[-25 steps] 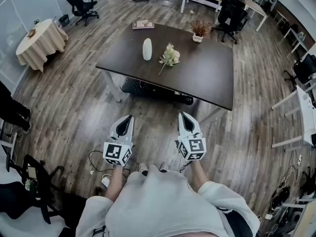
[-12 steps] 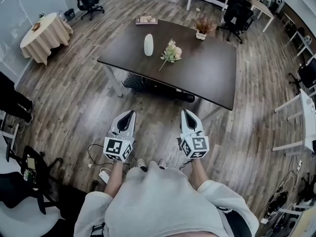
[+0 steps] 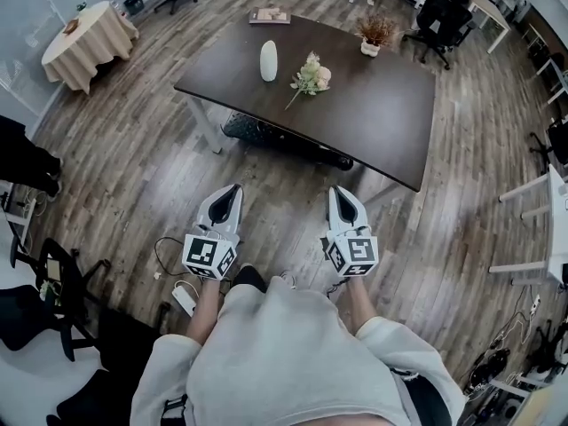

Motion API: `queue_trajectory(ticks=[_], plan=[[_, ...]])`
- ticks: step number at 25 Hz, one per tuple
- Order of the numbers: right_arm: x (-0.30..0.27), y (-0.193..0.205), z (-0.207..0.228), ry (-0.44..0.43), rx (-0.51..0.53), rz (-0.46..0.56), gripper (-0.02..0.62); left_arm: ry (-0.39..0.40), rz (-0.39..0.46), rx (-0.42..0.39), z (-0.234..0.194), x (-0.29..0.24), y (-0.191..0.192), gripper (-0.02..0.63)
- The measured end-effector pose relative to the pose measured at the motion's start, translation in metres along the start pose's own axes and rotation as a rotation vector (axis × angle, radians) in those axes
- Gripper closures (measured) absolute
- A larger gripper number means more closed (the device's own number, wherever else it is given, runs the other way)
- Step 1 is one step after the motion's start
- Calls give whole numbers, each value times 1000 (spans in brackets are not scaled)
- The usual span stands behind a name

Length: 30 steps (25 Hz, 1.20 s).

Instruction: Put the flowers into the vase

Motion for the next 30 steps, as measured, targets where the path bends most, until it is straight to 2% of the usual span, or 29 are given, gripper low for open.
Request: queue_trajectory(ticks=[9,14,21,28,30], plan=[[-20,7,24,10,-2,-6,597,11,-9,-12,-3,-34,6,597],[-48,10,31,17,2,-11,597,16,-15,2,-21,-56,15,597],[-116,7,36,38,12,-19,597,39,-14,10,-73,-107,17,597],[-211,-8,29,77,19,-35,597,80,-25,22,-151,-170,7,596],[-238,-12,25,89,23,-40,597,98,-33,4,-170,-188,5,596]])
Point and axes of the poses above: the fingertips, and each gripper's own axes: x backward along the fingers, z to its right, y out of its underside, the point moved 2 cm from there along x, backward along the fingers
